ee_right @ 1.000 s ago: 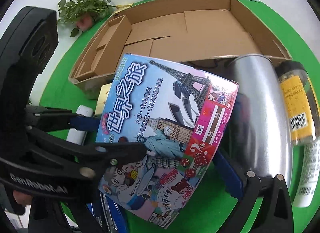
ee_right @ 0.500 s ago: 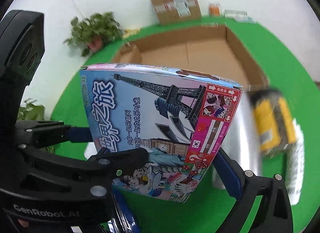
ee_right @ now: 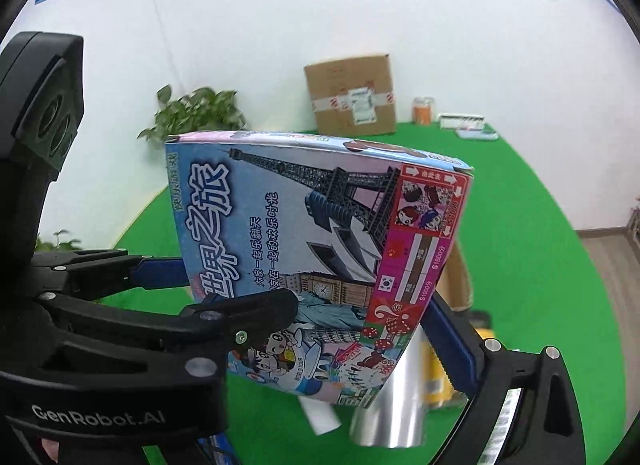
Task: Organize rigid objects
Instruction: 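Lift the game box with both grippers and carry it over the box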
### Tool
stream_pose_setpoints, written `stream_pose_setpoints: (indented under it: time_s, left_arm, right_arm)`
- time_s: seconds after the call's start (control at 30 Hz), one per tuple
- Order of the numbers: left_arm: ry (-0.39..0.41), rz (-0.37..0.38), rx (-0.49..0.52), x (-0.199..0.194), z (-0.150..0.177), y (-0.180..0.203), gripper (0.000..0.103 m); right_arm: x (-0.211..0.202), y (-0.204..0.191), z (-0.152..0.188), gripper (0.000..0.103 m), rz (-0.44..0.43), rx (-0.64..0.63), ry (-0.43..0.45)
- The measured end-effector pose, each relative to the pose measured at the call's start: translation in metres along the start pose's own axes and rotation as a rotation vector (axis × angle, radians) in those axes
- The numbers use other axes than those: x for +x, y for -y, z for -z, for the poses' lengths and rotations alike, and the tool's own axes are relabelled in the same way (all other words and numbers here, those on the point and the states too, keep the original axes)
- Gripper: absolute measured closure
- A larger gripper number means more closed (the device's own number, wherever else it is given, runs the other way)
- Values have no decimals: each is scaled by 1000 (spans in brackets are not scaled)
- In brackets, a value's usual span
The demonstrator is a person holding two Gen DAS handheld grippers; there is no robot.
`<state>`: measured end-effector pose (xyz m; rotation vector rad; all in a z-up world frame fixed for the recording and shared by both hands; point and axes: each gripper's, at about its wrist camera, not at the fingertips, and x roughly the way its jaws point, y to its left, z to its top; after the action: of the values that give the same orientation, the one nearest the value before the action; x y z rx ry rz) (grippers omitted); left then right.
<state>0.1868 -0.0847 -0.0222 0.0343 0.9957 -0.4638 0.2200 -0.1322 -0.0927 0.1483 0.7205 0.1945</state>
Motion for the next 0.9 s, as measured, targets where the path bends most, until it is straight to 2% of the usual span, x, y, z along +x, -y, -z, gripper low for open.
stream_pose_setpoints:
  time_s: [0.13,0.37,0.63,0.9]
  left_arm:
    - [21,7,-16,3,-13,-11,35]
    - [60,-62,-74,2,-32,-51,35]
    - [55,-82,-195,25,-50,-121,35]
    - [-24,-46,-228,79,-59,-166,35]
  right_arm:
    - [4,0,-19,7,7,-25,19]
    - [34,-21,-49,8,-58,-51,20]
    - [106,-68,-84,9,-99,-142,-48]
    - [192,-76,-98,10,-80,-149,-132]
